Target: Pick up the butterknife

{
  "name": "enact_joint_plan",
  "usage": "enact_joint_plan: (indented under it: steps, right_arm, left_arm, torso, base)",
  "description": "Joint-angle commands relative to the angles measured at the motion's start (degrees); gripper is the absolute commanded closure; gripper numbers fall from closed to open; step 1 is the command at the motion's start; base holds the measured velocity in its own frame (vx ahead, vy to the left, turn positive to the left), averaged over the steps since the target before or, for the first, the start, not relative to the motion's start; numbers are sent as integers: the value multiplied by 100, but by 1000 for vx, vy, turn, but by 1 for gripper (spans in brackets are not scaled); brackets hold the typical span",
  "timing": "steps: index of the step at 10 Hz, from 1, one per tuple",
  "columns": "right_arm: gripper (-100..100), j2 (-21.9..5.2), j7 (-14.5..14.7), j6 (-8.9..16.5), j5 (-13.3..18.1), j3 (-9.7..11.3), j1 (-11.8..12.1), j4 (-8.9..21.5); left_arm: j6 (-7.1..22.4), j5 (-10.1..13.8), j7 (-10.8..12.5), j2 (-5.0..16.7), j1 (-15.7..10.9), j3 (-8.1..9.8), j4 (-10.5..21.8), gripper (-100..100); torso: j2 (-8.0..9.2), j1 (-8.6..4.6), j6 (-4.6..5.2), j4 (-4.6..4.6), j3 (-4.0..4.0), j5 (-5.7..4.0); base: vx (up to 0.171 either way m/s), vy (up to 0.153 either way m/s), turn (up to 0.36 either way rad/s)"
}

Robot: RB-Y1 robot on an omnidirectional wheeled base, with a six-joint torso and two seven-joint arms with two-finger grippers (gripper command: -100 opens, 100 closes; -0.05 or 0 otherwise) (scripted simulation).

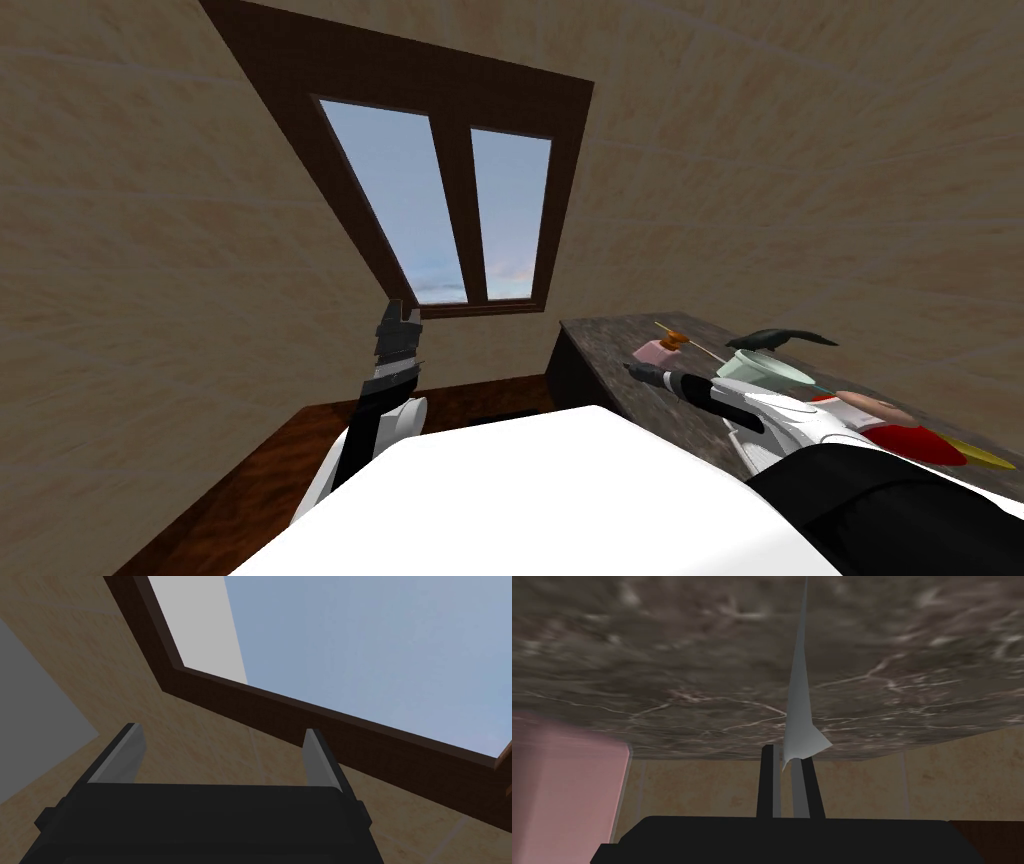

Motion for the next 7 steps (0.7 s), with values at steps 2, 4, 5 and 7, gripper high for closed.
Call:
enact_joint_plan:
  steps: [2, 4, 5, 7]
  right_arm:
    - [100, -128, 53, 45, 60, -37, 154, -410]
    - [100, -220, 91, 74, 114, -46, 235, -722]
    - [100, -266, 110, 89, 141, -50, 276, -874]
    - [0, -263, 101, 85, 100, -110, 338, -836]
  left_arm:
    - [0, 0, 0, 0, 0, 0, 0, 0]
    - [0, 0, 0, 0, 0, 0, 0, 0]
    - [0, 0, 0, 0, 0, 0, 0, 0]
    - [0, 0, 0, 0, -2, -1, 0, 0]
  torso:
    - [-3, -2, 4, -1, -2, 1]
    - [-12, -5, -2, -2, -7, 1]
    - [-12, -2, -5, -2, -7, 2]
    - [1, -1, -16, -1, -1, 0]
  base:
    - [105, -11, -270]
    - [108, -16, -250]
    - [107, -2, -217]
    - [26, 2, -18]
